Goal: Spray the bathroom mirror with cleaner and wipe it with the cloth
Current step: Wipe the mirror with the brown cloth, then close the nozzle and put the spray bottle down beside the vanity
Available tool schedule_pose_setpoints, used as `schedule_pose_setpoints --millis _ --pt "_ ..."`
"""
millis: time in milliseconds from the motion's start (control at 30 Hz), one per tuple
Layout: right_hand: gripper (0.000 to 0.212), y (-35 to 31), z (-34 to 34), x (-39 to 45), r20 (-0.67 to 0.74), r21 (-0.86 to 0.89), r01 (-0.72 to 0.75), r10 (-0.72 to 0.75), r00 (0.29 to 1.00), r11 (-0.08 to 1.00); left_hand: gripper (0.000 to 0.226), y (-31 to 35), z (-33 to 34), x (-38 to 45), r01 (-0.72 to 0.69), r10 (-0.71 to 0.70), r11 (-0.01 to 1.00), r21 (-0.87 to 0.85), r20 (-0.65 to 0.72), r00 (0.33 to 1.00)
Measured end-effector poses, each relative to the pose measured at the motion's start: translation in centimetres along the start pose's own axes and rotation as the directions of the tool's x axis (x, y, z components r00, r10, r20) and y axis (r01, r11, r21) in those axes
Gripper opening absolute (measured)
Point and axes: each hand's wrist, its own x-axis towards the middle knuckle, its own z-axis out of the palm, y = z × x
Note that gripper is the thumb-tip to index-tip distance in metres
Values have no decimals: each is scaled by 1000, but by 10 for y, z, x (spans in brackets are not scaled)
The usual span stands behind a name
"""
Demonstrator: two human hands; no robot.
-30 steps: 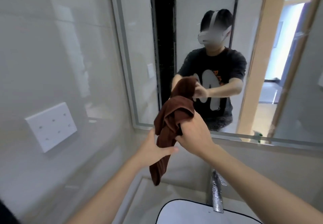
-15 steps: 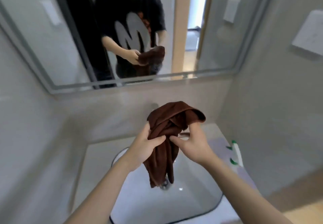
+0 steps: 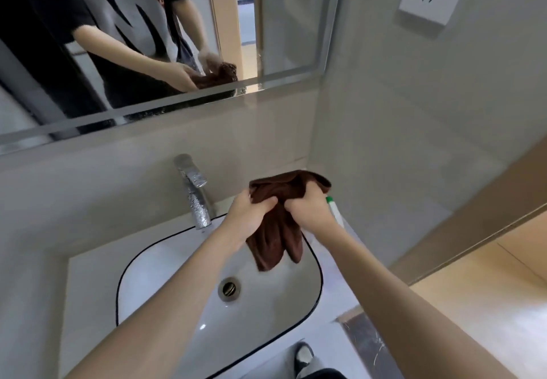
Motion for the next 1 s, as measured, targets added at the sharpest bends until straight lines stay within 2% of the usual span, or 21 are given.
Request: schedule_pose_setpoints --millis 67,100,200,300,333,400,500,567,667,733,800,900,1000 --pt "30 -14 -6 31 39 -56 -15 17 999 998 18 14 7 25 17 -17 1000 12 -6 1000" --pt "30 -16 -8 47 74 -94 -31 38 997 995 27 20 8 36 28 -28 999 47 2 1000" --pt "30 -11 -8 82 185 -188 -97 132 974 977 47 25 7 58 95 -99 970 226 9 995" --pt "11 4 -7 91 218 -261 -117 176 960 958 72 9 -1 73 159 -186 872 463 12 982" --pt "15 10 -8 90 232 -279 -97 165 959 956 75 2 -4 75 165 -204 833 528 16 979" --pt "35 20 -15 78 209 -228 -48 97 973 972 61 -7 -8 72 157 -203 794 587 14 979" --pt "27 41 -34 50 116 -56 48 -42 992 997 42 -22 -11 53 134 -172 796 590 7 985" --pt "33 51 -53 32 49 48 54 -57 997 997 34 -35 -10 39 129 -161 832 540 13 987" --pt "31 59 -79 10 -79 190 77 -63 995 979 25 -51 1 19 115 -138 857 502 9 990" --pt "33 71 -88 4 -172 176 75 -44 984 981 25 -58 13 9 84 -114 872 482 33 993" --pt "34 86 -90 4 -239 85 67 -45 970 994 26 -62 25 3 68 -107 879 473 56 993" --pt "27 111 -85 7 -225 -35 42 -48 973 999 25 -62 41 -1 53 -106 889 455 92 990" --pt "64 129 -73 11 -97 -124 -23 11 995 992 26 -63 52 3 45 -102 885 463 100 990"
